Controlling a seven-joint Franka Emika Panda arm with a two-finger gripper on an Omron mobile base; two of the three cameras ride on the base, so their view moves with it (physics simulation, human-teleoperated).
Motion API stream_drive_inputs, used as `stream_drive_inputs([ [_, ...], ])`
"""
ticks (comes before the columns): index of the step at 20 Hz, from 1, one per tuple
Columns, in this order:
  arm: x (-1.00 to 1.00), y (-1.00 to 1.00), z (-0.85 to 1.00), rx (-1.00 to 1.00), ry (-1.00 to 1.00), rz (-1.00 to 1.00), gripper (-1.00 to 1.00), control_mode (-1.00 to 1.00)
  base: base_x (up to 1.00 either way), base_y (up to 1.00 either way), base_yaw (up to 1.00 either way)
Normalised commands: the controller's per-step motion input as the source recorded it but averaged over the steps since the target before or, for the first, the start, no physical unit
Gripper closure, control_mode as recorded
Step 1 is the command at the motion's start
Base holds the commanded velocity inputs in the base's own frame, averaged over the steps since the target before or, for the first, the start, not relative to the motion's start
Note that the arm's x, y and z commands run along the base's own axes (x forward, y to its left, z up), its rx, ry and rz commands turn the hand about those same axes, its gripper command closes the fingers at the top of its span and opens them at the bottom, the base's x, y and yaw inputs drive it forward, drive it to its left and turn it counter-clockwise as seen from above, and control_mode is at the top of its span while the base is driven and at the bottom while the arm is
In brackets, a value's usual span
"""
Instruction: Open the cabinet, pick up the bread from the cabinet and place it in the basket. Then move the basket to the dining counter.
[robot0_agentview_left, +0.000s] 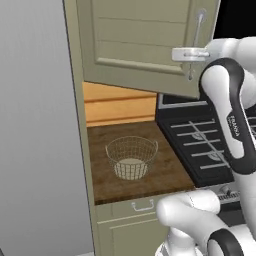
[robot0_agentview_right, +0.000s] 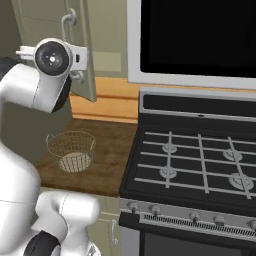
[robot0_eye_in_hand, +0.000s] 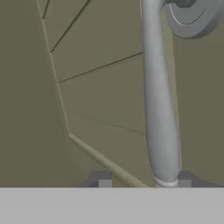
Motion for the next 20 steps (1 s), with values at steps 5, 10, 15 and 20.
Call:
stream_drive_inputs([
  [5, -1.0, 1.0, 0.11, -0.15, 0.0, -0.11, 1.0, -1.0, 0.0, 0.0, 0.0],
  [10, -1.0, 1.0, 0.06, -0.14, 0.0, -0.17, 1.0, -1.0, 0.0, 0.0, 0.0],
  [15, -1.0, 0.45, 0.59, -0.09, 0.05, -0.17, 1.0, -1.0, 0.0, 0.0, 0.0],
  [20, -1.0, -0.82, 0.79, 0.02, 0.03, -0.05, 1.0, -1.0, 0.0, 0.0, 0.0],
])
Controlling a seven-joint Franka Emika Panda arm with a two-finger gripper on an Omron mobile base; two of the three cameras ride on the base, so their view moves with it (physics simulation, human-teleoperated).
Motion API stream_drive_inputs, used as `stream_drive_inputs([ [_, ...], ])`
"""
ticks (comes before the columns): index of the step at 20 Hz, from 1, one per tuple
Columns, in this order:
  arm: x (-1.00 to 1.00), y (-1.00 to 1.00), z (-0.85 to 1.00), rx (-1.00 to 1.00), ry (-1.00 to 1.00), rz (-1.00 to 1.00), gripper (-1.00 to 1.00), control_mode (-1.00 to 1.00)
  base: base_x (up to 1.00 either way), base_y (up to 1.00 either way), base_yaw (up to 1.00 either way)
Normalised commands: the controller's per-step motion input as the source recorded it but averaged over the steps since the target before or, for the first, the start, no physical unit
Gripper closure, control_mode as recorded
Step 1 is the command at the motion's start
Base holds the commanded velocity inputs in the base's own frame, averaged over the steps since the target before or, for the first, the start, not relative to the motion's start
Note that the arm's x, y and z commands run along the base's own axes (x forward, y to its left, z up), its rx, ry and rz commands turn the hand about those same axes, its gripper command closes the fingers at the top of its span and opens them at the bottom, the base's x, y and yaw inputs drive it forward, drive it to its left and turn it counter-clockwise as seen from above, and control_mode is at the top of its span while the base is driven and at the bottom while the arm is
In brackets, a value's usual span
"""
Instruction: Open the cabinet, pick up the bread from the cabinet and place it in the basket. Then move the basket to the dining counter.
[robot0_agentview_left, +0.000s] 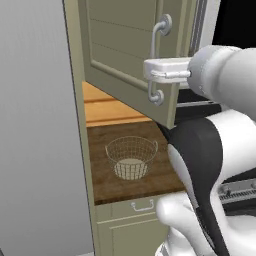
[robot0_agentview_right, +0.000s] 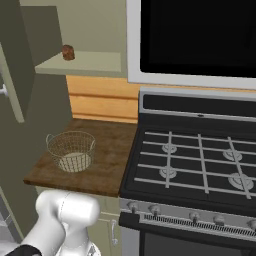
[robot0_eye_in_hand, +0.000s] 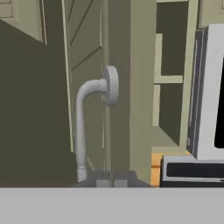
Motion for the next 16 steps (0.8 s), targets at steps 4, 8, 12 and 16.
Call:
stream_drive_inputs([
  [4, -0.71, -0.96, 0.23, 0.24, 0.09, 0.0, 1.0, -1.0, 0.0, 0.0, 0.0],
  [8, -0.07, -1.0, -0.43, 0.76, 0.17, 0.0, 1.0, -1.0, 0.0, 0.0, 0.0],
  [12, 0.01, -0.61, -0.85, 0.78, 0.05, 0.14, 1.0, -1.0, 0.0, 0.0, 0.0],
  [16, 0.14, -0.24, -1.0, 0.77, -0.05, 0.16, 1.0, -1.0, 0.0, 0.0, 0.0],
])
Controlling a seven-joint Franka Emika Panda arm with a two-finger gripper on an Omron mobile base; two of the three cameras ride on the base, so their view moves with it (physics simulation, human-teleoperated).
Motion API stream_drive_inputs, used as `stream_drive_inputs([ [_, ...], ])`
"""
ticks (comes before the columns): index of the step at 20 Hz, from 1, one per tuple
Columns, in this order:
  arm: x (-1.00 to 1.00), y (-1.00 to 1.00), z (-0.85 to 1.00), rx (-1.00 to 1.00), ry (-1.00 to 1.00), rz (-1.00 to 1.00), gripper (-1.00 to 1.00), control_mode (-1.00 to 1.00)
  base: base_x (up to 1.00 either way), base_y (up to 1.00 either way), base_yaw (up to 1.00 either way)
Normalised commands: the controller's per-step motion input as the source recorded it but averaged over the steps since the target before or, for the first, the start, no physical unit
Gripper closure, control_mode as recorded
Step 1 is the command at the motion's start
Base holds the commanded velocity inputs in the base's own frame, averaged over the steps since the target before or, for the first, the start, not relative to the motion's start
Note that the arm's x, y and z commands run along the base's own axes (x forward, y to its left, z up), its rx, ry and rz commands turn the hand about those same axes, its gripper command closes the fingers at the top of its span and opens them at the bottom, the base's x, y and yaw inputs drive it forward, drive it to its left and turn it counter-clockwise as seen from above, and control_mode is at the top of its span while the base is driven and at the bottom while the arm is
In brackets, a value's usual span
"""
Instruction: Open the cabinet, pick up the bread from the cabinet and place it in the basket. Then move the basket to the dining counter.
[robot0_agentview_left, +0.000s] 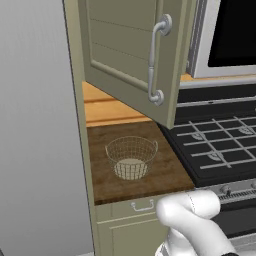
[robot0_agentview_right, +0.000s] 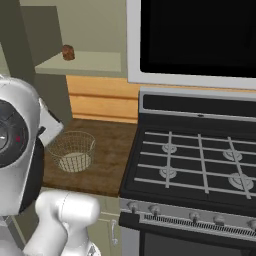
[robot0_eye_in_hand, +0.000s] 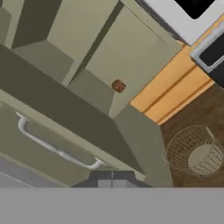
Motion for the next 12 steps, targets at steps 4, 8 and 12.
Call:
stream_drive_inputs([
  [4, 0.59, -0.11, -0.57, 0.5, 0.05, 0.26, 1.0, -1.0, 0.0, 0.0, 0.0],
  [8, 0.44, -0.04, 0.0, 0.17, 0.01, 0.48, 1.0, -1.0, 0.0, 0.0, 0.0],
  [12, 0.41, 0.25, -0.01, 0.08, 0.0, 0.38, 1.0, -1.0, 0.0, 0.0, 0.0],
])
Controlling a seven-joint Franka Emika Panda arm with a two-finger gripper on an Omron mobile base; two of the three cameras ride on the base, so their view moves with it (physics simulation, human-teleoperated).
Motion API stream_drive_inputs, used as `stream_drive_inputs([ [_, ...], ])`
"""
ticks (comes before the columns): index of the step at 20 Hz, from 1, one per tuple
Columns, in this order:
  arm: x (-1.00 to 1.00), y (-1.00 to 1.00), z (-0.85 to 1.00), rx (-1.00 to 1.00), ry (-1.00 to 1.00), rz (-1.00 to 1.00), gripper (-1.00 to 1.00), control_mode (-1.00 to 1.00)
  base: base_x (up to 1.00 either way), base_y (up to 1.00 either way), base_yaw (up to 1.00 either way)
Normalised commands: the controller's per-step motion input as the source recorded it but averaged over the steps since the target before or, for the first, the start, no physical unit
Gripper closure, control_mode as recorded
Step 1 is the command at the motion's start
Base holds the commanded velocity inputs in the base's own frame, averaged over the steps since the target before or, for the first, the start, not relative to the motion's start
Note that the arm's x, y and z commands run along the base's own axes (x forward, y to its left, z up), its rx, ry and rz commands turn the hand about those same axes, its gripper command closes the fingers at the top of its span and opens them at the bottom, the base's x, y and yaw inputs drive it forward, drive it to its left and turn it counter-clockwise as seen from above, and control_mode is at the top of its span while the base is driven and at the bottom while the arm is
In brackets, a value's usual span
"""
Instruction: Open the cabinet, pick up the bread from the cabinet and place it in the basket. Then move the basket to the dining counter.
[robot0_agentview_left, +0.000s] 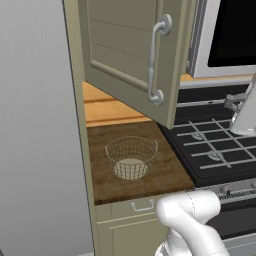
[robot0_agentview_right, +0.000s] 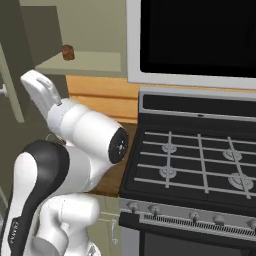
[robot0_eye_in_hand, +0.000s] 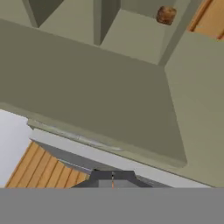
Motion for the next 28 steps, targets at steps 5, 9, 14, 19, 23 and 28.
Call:
stream_drive_inputs([
  [5, 0.47, 0.59, 0.03, -0.02, 0.02, 0.12, 1.0, -1.0, 0.0, 0.0, 0.0],
  [9, 0.69, 0.59, 0.0, -0.05, 0.11, 0.01, 1.0, -1.0, 0.0, 0.0, 0.0],
  [14, 0.53, 0.68, 0.0, 0.01, 0.2, 0.22, 1.0, -1.0, 0.0, 0.0, 0.0],
  [19, -0.05, 0.98, 0.0, 0.12, 0.25, 0.34, 1.0, -1.0, 0.0, 0.0, 0.0],
  [23, -0.49, 1.0, 0.0, 0.1, 0.06, 0.21, 1.0, -1.0, 0.0, 0.0, 0.0],
  [28, -0.24, 0.65, 0.0, 0.01, 0.0, 0.0, 1.0, -1.0, 0.0, 0.0, 0.0],
])
